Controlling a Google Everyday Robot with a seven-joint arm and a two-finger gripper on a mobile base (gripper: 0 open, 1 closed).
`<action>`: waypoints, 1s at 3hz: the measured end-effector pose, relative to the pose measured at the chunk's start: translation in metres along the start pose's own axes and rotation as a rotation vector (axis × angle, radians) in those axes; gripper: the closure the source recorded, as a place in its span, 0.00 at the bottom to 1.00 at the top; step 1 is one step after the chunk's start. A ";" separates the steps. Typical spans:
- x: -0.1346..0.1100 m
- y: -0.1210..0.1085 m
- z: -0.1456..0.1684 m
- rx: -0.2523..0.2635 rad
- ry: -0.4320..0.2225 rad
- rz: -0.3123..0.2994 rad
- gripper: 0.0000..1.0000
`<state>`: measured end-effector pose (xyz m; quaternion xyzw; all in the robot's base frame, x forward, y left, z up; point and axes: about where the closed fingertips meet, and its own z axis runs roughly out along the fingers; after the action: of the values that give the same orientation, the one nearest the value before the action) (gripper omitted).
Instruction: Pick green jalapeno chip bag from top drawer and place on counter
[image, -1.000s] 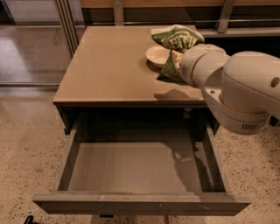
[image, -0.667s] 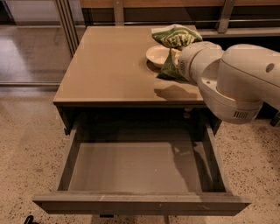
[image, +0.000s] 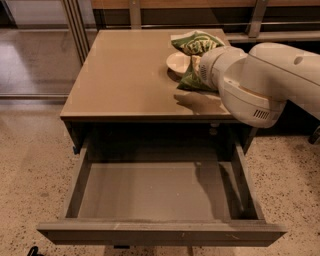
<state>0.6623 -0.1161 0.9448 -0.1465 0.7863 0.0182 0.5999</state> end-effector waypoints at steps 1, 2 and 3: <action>0.000 0.000 0.000 0.000 0.000 0.000 0.52; 0.000 0.000 0.000 0.000 0.000 0.000 0.28; 0.000 0.000 0.000 0.000 0.000 0.000 0.05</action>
Offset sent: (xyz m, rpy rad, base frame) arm 0.0000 0.0000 0.0000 0.0000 0.0000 0.0000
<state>0.6622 -0.1160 0.9449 -0.1466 0.7863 0.0182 0.5999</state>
